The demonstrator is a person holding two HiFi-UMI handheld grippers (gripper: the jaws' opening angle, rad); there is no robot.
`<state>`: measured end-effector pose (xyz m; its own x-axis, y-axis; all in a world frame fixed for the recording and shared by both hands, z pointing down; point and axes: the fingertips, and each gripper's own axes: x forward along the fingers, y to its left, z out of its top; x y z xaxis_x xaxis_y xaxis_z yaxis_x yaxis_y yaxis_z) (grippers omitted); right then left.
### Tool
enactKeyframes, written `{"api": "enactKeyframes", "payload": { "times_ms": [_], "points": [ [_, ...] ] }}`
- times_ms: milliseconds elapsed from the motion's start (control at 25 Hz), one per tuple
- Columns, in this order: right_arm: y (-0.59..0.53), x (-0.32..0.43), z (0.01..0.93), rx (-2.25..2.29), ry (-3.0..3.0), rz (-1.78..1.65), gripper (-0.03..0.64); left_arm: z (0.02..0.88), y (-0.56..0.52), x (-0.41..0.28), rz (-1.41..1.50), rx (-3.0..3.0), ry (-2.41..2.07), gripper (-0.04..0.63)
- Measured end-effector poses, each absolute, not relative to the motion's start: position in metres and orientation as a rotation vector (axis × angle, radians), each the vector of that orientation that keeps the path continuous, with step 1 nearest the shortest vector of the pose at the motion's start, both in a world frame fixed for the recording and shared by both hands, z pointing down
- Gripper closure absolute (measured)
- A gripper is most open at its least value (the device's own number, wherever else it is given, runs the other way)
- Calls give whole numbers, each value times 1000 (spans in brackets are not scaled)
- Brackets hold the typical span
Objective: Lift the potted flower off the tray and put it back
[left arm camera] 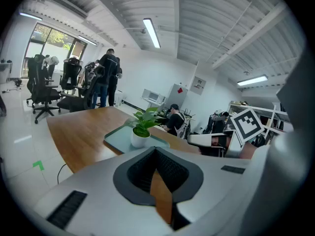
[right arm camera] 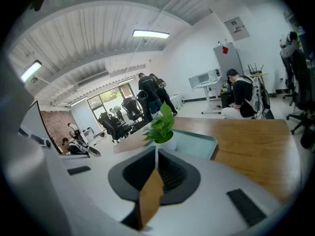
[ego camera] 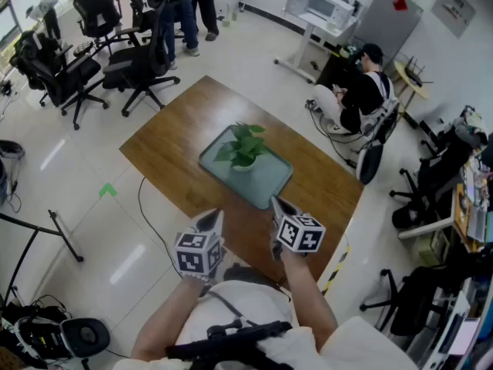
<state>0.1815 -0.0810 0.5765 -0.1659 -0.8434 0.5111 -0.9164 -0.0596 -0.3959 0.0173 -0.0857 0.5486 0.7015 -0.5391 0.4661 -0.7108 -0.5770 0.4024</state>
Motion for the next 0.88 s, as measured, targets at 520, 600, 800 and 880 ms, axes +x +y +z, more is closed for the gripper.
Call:
{"api": "enactKeyframes", "payload": {
  "times_ms": [520,600,800,880],
  "points": [
    [-184,209,610,1918,-2039,1136,489,545,-131,48,420,2376,-939,600],
    [-196,215,622,1927,-2015,1193,489,547,-136,55,433,2375,-934,600],
    [-219,218,658,1919,-1977,1332,463,559,-144,63,447,2359,-942,600],
    [-228,217,669,1909,-1979,1391,462,562,-145,63,446,2342,-954,600]
  ]
}}
